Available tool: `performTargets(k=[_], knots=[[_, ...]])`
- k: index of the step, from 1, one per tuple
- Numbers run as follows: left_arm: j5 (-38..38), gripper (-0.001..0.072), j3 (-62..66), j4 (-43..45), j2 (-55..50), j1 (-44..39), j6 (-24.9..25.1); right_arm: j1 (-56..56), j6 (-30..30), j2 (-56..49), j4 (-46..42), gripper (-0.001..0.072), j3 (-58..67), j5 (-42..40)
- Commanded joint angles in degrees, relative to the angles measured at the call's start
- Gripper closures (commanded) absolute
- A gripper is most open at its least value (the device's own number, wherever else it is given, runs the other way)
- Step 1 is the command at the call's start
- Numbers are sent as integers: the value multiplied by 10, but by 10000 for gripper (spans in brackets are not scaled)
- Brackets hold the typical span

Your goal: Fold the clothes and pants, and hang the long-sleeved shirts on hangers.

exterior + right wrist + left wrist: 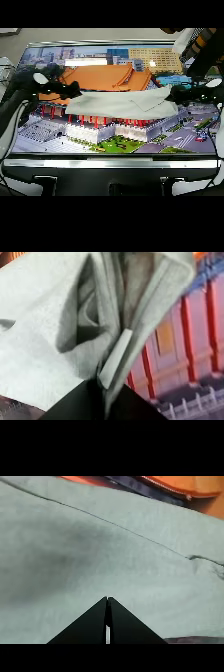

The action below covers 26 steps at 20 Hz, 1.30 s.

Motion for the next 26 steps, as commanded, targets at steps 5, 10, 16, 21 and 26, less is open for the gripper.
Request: performTargets(k=[5, 10, 16, 21, 26], knots=[[165, 682, 28, -230, -120, -229, -18, 0, 76, 93, -103, 675, 126, 102], [162, 682, 163, -277, -220, -322, -37, 0, 62, 141, -103, 675, 153, 141], [163, 683, 314, -277, -323, -382, -134, 1, 50, 187, -103, 675, 153, 147], [157, 683, 320, -277, -332, -403, -138, 1, 40, 190, -100, 675, 153, 133], [27, 683, 320, -249, -293, -333, -90, 15, 38, 172, -36, 675, 153, 108]])
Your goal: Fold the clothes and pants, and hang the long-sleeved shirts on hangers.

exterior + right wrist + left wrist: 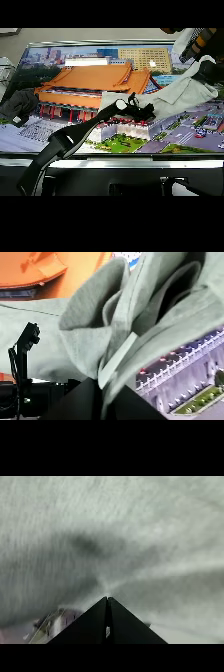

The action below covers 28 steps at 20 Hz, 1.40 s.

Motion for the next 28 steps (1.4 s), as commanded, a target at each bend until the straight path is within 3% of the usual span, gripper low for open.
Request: performTargets(k=[1, 5, 8, 14, 19, 20, 21, 23, 24, 28], knots=[[-121, 683, 3, 61, 38, 57, 23, 31, 2, -16, 44, 675, 0, -18], [-282, 682, 3, 238, 141, 170, 16, 164, 28, -48, 37, 675, 0, -55], [-352, 682, 3, 332, 231, 267, 6, 273, 47, -82, 7, 675, 0, -98], [-400, 680, 3, 342, 346, 453, 9, 409, 113, -204, -49, 674, 0, -171], [-424, 680, 1, 334, 359, 519, 27, 420, 144, -268, -35, 667, 0, -225], [-428, 680, -4, 334, 361, 521, 32, 420, 144, -273, -25, 603, 0, -233], [-432, 680, -9, 334, 362, 521, 36, 420, 144, -273, -7, 487, 0, -238], [-434, 680, -19, 334, 362, 520, 39, 420, 136, -269, 42, 166, 8, -233], [-433, 680, -22, 334, 362, 519, 39, 420, 121, -264, 59, 93, 17, -221], [-433, 680, -27, 334, 362, 514, 43, 369, 107, -216, 30, 79, 62, -161]])
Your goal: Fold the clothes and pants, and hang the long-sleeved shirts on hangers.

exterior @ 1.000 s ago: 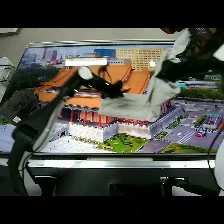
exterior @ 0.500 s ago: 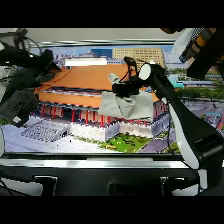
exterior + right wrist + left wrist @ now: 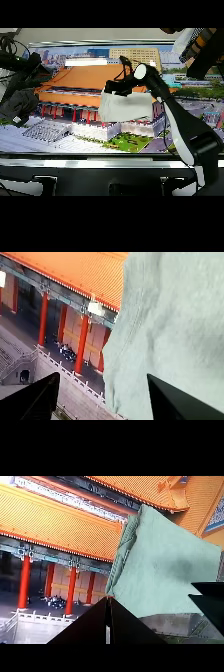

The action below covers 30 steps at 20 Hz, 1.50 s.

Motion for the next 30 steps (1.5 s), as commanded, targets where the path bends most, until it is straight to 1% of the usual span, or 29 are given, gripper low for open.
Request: performTargets(k=[1, 3, 4, 6, 8, 11, 14, 18, 19, 20, 21, 22, 24, 25, 26, 28, 30], knots=[[-3, 680, -4, 0, 1, -1, 5, -69, -9, 40, -9, 79, 26, 56], [-3, 680, -4, 0, 1, -1, 5, -155, -12, 55, -8, 80, 26, 107], [-3, 680, -4, 1, 0, -1, 5, -203, -26, 55, -5, 79, 25, 142], [-3, 679, -4, 2, 0, -1, 9, -289, -68, 55, 10, 80, -6, 184], [-3, 679, -4, 5, 0, -1, 11, -355, -105, 54, 48, 80, -71, 193], [-3, 680, -4, 7, -3, -1, 11, -408, -156, 47, 105, 82, -187, 163], [-2, 680, -4, 7, -7, -1, 12, -398, -203, 23, 134, 84, -268, 121], [-2, 679, -4, 7, -15, -1, 11, -360, -216, -24, 151, 113, -285, 67], [-2, 679, -4, 7, -17, -1, 12, -350, -218, -33, 163, 131, -285, 54], [-2, 679, -4, 7, -18, -1, 11, -341, -218, -39, 175, 159, -285, 42], [-2, 679, -4, 7, -20, -1, 11, -333, -223, -42, 191, 224, -285, 31], [-2, 679, -4, 7, -22, -1, 11, -327, -229, -42, 206, 243, -285, 23], [-2, 679, -4, 7, -23, -1, 13, -321, -233, -42, 234, 472, -281, 18], [-2, 680, -4, 7, -23, -1, 19, -322, -233, -42, 244, 627, -276, 19], [-3, 679, -4, 7, -23, -1, 20, -322, -231, -40, 247, 674, -268, 18], [-3, 679, -4, 7, -23, -1, 20, -322, -209, -36, 245, 675, -233, 18], [-3, 679, -4, 7, -23, -1, 20, -330, -169, -36, 222, 675, -178, 12]])
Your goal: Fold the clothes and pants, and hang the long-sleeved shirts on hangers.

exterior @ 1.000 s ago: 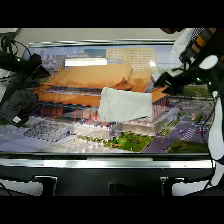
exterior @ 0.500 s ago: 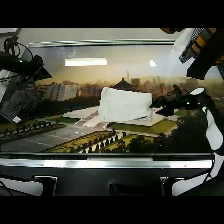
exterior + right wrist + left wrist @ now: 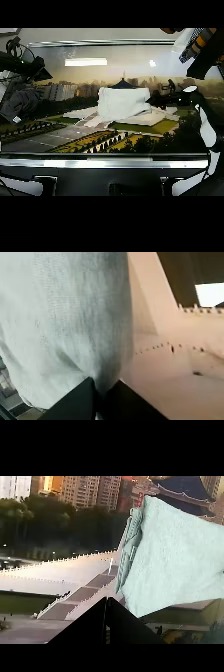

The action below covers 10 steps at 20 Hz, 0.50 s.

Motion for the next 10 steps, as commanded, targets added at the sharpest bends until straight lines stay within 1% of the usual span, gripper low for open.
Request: performTargets(k=[1, 3, 5, 7, 10], knots=[[0, 679, 0, 0, 0, 0, 2, -14, 70, 1, -26, 675, 80, -22], [0, 679, 0, 0, 0, 0, 2, -48, 124, 1, -46, 675, 123, -48], [0, 679, 0, 0, 0, 0, 2, -101, 172, 1, -47, 675, 146, -72], [0, 679, 0, 0, 0, 0, 2, -158, 206, 5, -47, 676, 162, -85], [0, 679, 0, 0, 0, 0, 2, -243, 236, 29, -49, 676, 165, -104]])
